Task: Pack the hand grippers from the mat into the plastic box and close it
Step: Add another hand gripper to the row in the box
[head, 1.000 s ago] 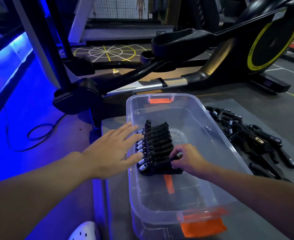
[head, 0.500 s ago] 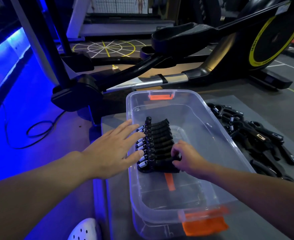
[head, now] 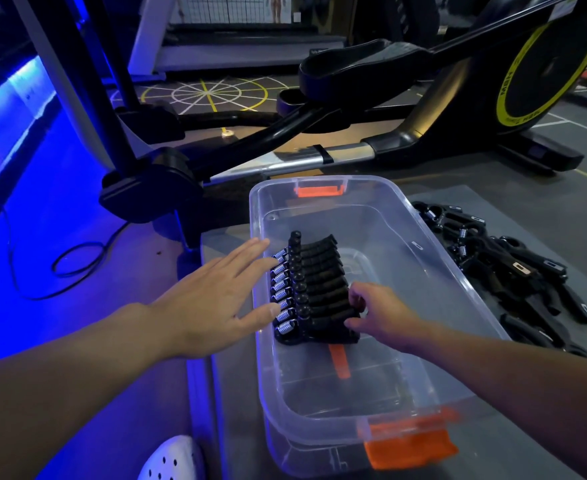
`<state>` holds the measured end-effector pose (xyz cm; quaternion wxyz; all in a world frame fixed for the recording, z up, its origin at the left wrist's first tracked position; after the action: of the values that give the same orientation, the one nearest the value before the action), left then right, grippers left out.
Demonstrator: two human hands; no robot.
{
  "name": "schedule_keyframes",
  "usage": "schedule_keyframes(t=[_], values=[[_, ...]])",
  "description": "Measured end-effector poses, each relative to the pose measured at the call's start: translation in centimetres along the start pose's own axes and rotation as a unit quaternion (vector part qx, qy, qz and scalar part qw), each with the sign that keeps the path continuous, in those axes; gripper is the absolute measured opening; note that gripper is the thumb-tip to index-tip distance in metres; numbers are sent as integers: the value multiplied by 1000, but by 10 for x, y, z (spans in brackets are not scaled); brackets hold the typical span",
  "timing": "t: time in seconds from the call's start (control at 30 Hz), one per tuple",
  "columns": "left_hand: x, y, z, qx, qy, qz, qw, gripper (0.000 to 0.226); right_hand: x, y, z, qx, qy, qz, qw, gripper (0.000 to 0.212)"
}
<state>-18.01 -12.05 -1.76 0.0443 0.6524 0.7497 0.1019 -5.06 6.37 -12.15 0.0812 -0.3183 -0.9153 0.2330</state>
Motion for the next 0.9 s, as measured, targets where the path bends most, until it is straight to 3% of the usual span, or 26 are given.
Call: schedule_keyframes(t=[0.27, 0.53, 0.9], values=[[-1, 1, 0, -8, -3, 1, 1000, 87, -1, -8, -1, -38, -6, -39, 999, 29], [-4, -2, 2, -5, -27, -10, 1000, 102, 0, -6, 0, -42, -6, -28, 999, 31], [-5, -3, 4, -2, -31, -9, 999, 105, -1, -8, -4, -40, 2, -11, 999, 33]])
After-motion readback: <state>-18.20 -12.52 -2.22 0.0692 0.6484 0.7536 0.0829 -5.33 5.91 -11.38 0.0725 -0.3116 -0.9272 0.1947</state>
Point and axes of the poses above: each hand's wrist, its own x-axis towards the middle knuckle, its own z-axis out of the palm, y = z × x, the point moved 10 cm from there along x, towards the middle knuckle, and after that the axes turned 6 degrees about y, right-handed, at the moved point
